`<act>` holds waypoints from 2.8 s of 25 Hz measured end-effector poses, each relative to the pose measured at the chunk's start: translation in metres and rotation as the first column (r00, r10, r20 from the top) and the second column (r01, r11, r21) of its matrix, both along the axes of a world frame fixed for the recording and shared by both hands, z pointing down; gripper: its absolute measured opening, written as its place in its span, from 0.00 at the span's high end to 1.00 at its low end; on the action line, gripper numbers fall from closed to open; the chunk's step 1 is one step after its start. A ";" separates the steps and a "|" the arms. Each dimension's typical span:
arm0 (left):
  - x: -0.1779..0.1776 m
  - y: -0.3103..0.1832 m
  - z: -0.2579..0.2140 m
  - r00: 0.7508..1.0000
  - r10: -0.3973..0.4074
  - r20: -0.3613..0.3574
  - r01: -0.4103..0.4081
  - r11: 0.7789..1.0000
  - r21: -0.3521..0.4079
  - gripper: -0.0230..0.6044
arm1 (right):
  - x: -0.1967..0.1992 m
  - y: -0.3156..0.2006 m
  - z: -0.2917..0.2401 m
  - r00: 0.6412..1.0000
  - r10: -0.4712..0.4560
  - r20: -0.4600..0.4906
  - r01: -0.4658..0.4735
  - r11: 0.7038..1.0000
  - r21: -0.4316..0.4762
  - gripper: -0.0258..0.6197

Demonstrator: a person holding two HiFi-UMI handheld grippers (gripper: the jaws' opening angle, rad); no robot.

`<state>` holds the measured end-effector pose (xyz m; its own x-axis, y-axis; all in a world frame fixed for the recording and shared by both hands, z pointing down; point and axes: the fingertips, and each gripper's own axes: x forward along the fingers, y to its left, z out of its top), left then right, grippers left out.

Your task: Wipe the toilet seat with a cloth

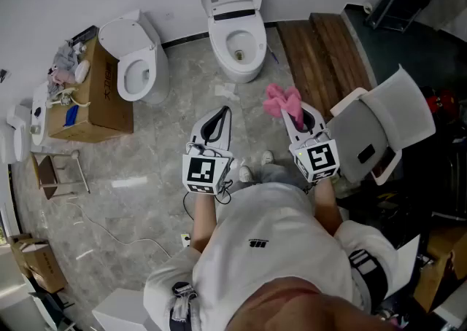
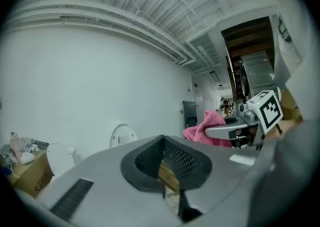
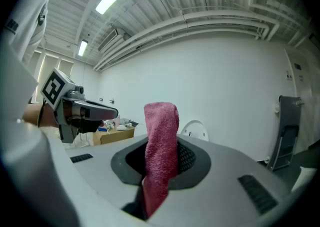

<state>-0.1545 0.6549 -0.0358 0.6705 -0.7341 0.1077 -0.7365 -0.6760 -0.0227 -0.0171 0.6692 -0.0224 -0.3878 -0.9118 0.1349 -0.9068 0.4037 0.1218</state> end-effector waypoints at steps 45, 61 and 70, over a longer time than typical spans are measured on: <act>0.100 -0.299 0.043 0.977 -0.195 0.085 0.200 0.978 -0.061 0.95 | 0.103 -0.321 0.047 0.977 -0.188 0.105 0.197 0.977 -0.083 0.88; 0.102 -0.432 0.065 0.988 -0.138 0.067 0.143 0.987 -0.070 0.95 | 0.102 -0.442 0.066 0.987 -0.137 0.080 0.144 0.985 -0.099 0.88; 0.103 -0.556 0.130 0.997 -0.039 0.068 0.051 0.983 -0.178 0.95 | 0.101 -0.561 0.116 0.993 -0.024 0.113 0.049 0.974 -0.219 0.88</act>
<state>-0.0520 0.0993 0.0940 0.6244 -0.7284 0.2819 -0.7674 -0.6394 0.0475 0.0835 0.1080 0.0937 -0.4437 -0.8490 0.2868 -0.8938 0.4425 -0.0728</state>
